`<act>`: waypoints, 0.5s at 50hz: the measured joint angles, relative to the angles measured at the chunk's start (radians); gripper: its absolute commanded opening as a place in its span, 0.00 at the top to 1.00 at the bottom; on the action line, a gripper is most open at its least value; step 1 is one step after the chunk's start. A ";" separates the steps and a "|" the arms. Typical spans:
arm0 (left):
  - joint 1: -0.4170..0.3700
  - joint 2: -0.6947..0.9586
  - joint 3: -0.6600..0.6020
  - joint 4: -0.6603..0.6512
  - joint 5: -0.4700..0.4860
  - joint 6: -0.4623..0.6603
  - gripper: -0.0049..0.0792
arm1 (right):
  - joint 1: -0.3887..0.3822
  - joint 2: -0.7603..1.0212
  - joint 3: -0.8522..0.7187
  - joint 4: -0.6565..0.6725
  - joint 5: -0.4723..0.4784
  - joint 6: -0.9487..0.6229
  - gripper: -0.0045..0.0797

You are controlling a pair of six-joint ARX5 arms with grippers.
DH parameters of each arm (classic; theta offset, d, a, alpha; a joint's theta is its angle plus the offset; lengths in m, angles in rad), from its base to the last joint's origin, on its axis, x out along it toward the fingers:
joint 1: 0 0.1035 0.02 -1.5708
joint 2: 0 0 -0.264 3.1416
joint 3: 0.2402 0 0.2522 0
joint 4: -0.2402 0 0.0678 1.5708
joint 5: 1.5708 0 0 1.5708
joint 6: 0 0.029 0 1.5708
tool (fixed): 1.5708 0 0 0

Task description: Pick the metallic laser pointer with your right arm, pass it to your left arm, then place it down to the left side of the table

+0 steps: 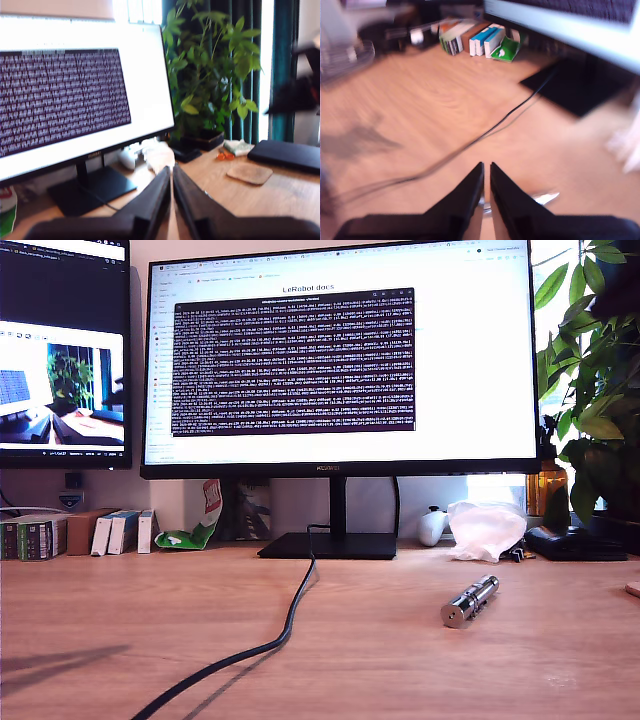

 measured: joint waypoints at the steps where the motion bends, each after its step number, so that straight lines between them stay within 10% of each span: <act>1: 0.000 0.005 0.000 0.000 0.000 0.000 0.96 | 0.005 0.032 0.032 -0.012 0.008 -0.048 0.96; 12: 0.000 0.019 0.000 0.000 0.000 0.028 0.96 | 0.077 0.314 0.288 -0.159 0.136 -0.376 0.96; 25: 0.000 0.019 0.000 0.000 -0.039 0.046 0.96 | 0.264 0.458 0.423 -0.198 0.547 -0.748 0.96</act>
